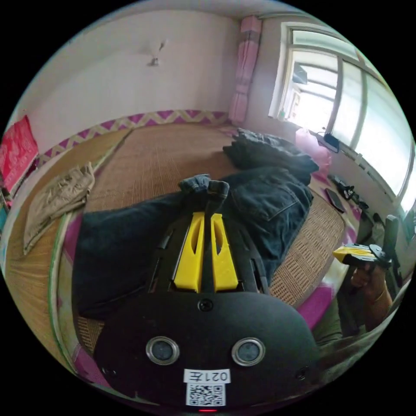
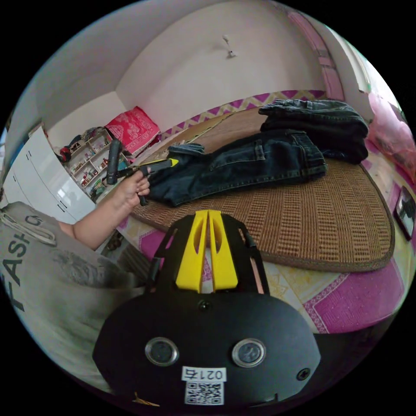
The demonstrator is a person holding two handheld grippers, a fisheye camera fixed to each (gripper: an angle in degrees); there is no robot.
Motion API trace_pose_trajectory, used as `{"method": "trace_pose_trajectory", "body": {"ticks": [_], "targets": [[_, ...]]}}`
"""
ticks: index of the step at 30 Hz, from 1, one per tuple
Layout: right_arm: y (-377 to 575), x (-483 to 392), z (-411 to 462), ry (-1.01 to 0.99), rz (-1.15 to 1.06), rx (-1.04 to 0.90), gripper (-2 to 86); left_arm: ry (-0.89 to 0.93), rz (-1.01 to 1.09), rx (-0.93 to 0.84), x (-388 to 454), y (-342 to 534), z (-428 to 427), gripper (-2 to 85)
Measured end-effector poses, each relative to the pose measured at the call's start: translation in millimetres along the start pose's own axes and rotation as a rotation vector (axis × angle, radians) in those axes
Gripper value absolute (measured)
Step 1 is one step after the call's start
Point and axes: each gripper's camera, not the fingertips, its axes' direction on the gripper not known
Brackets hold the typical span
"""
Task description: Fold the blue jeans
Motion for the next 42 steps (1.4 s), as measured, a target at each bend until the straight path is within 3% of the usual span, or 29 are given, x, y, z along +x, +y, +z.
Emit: {"method": "trace_pose_trajectory", "body": {"ticks": [4, 11, 15, 22, 26, 30, 34, 38, 42], "targets": [[-22, 20, -9, 0.005, 0.033, 0.027, 0.8, 0.011, 0.117, -0.261, 38, -3, 61, 3.9], [-50, 126, -34, 0.0, 0.589, 0.231, 13.2, 0.034, 0.273, -0.225, 69, -7, 61, 7.9], [-68, 158, -27, -0.045, 0.739, 0.281, 14.1, 0.044, 0.459, -0.085, 88, 2, 43, 7.4], [-102, 189, -5, -0.113, 0.942, 0.382, 12.1, 0.243, 0.172, 0.053, 20, 6, 2, 6.3], [-109, 187, 4, -0.184, 0.996, 0.411, 7.7, 0.219, 0.112, 0.055, -9, 29, -16, 5.0], [-154, 122, -21, -0.153, 0.743, 0.464, 4.6, 0.186, 0.058, 0.076, -38, 53, -38, 0.9], [-245, -34, -20, -0.022, 0.246, 0.385, 4.2, 0.148, -0.003, 0.027, -73, 80, -54, -0.8], [-290, -221, 56, 0.079, -0.273, 0.189, 4.3, 0.113, -0.068, 0.015, -104, 108, -68, -0.9], [-264, -342, 182, 0.12, -0.587, -0.02, 4.5, 0.079, -0.119, 0.01, -127, 129, -77, -1.0]]}}
